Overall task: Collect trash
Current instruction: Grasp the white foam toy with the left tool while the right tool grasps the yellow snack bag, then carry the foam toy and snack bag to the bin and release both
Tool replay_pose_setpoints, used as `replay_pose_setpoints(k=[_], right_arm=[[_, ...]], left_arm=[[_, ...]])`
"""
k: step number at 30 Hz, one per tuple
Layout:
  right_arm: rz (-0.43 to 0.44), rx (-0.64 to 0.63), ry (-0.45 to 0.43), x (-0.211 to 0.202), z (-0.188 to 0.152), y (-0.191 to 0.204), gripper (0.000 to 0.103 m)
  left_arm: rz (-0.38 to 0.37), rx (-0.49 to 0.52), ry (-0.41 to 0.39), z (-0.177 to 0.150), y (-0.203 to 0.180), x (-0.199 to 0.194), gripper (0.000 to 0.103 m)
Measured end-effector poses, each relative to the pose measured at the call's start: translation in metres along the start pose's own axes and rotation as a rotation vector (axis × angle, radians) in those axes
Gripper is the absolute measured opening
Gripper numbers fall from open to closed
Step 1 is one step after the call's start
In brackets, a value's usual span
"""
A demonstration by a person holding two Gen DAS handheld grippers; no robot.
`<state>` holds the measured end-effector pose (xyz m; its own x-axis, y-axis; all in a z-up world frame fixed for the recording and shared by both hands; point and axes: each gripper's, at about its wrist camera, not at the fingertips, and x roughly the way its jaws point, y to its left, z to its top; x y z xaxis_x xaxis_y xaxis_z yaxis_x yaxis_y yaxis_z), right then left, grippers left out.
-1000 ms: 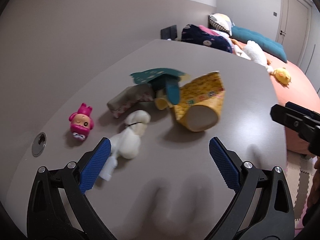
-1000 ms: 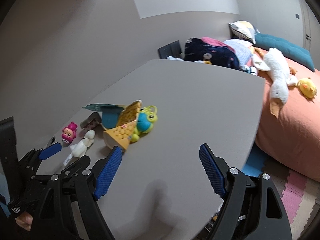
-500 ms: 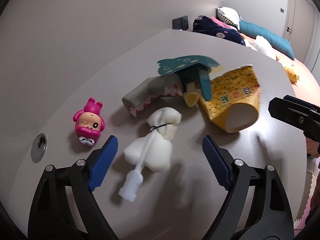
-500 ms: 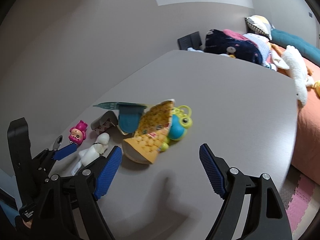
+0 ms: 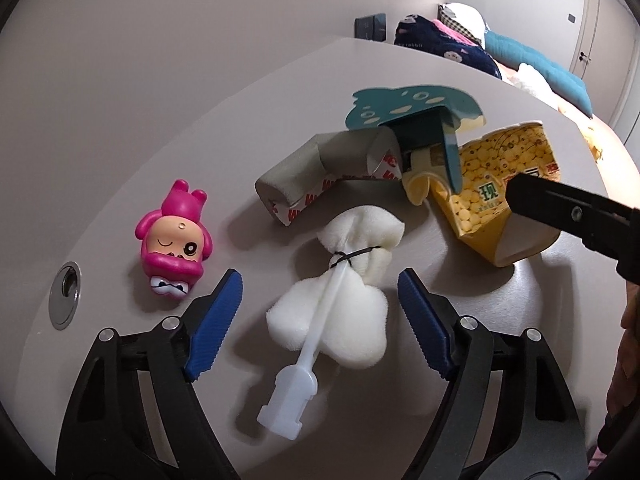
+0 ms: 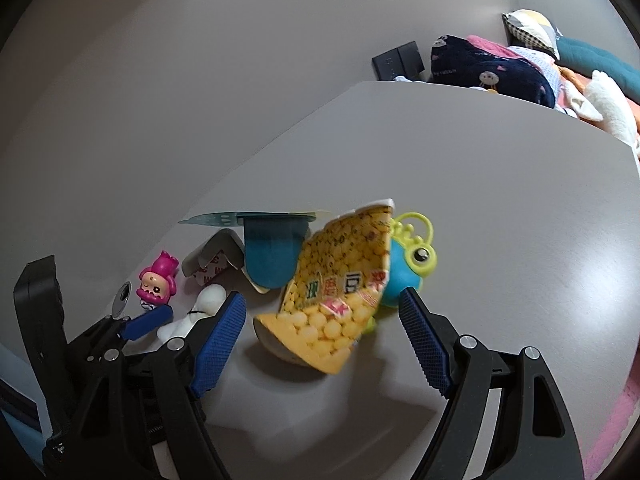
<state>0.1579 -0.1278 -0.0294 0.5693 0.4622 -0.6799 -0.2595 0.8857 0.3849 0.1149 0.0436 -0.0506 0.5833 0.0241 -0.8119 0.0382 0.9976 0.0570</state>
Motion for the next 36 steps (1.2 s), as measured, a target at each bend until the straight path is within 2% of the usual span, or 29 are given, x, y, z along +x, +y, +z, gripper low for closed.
replay_pose_setpoints(k=[1,3,6,8,10,12,19,36], right_arm=[[-0.002,-0.004,0.0,0.001,0.0,0.001,0.076],[-0.016,-0.02,0.011,0.006,0.0,0.004,0.063],[-0.025,-0.028,0.026,0.012,-0.002,0.005,0.059],[-0.024,-0.028,0.02,0.013,-0.002,0.004,0.059],[-0.028,-0.031,0.006,0.01,-0.003,0.004,0.058],[-0.023,-0.029,-0.002,0.008,-0.004,0.003,0.058],[-0.022,-0.028,-0.041,-0.011,-0.005,0.003,0.058],[-0.024,-0.039,-0.127,-0.06,-0.003,0.005,0.058]], left_arm=[[-0.003,-0.002,0.002,0.001,0.0,0.002,0.078],[-0.011,-0.012,0.005,0.001,0.002,0.002,0.078],[-0.022,-0.028,0.007,0.0,0.006,0.003,0.076],[-0.031,-0.037,0.002,-0.002,0.009,0.002,0.069],[-0.032,-0.035,-0.009,-0.003,0.009,0.0,0.053],[-0.037,-0.044,-0.016,-0.004,0.011,-0.002,0.043],[-0.052,-0.082,-0.031,-0.005,0.016,-0.009,0.026],[-0.081,-0.041,-0.076,-0.006,-0.002,-0.039,0.023]])
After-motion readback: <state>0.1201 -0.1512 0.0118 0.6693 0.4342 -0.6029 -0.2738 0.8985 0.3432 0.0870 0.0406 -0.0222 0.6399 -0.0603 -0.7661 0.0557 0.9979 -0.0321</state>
